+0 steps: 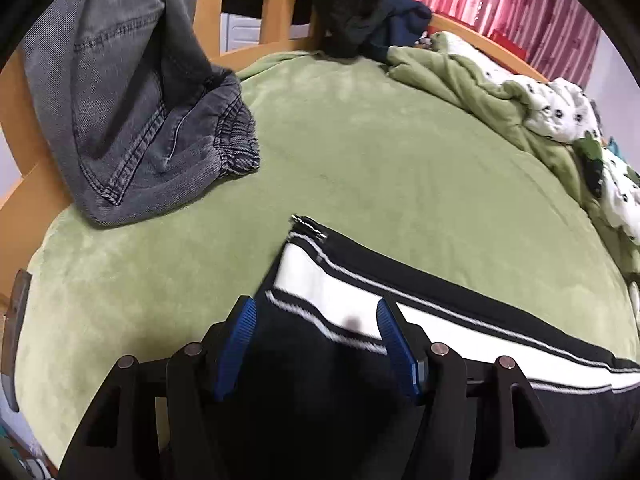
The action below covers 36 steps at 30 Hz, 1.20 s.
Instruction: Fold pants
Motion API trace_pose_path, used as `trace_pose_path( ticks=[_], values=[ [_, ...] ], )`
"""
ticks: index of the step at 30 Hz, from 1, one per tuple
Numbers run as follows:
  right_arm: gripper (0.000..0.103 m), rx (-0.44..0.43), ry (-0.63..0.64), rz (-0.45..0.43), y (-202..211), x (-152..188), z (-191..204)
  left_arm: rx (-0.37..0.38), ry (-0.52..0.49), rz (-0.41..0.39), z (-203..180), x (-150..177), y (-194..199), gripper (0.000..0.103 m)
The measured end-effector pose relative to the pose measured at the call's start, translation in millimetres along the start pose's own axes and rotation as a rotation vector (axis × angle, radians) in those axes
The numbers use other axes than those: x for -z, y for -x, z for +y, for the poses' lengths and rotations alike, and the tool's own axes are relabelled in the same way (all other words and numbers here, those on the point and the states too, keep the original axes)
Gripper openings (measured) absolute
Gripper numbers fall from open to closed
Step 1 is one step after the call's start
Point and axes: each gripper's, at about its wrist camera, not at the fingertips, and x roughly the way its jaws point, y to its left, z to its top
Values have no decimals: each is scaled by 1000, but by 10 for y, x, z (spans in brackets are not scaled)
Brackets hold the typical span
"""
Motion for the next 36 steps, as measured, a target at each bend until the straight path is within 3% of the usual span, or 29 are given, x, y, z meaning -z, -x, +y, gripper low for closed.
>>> trace_pose_path(
  ticks=[4,6,10,14,15,17,20,21,22,24,25,26,27,28,32,36],
  values=[
    [71,346,-135,-22,654,233,-886,57,13,-29,-82,135,178,62],
    [72,407,-269,-16,887,414,-1283,92,19,-33,-150,184,207,62],
    [72,315,-480,61,842,775,-1864,125,4,4,-345,243,159,62],
    [72,160,-541,88,348,814,-1978,149,-21,40,-533,338,94,62],
    [79,120,-563,100,211,820,-1998,145,-31,47,-561,362,73,62],
    [82,109,-590,96,-8,729,-1978,133,-42,58,-590,406,37,62],
    [31,140,-610,70,8,473,-1978,125,-35,75,-558,446,-6,62],
    [28,83,-615,8,108,378,-2004,125,-21,79,-530,464,-3,62],
    [28,24,-592,-66,297,241,-1995,132,-13,81,-508,471,0,62],
    [28,27,-432,-227,722,-4,-1786,151,-1,81,-485,498,27,62],
    [29,29,-394,-266,818,-21,-1727,153,-2,81,-482,503,33,62],
    [36,37,-362,-281,862,-4,-1698,158,-6,80,-483,510,45,62],
    [46,55,-348,-256,809,21,-1718,159,-15,79,-490,518,65,62],
    [49,90,-360,-184,669,91,-1806,157,-20,79,-496,515,73,62],
    [49,153,-495,115,195,519,-2200,147,-64,45,-489,491,237,62],
    [58,230,-515,45,496,756,-2195,156,-68,18,-349,440,435,62]
  ],
)
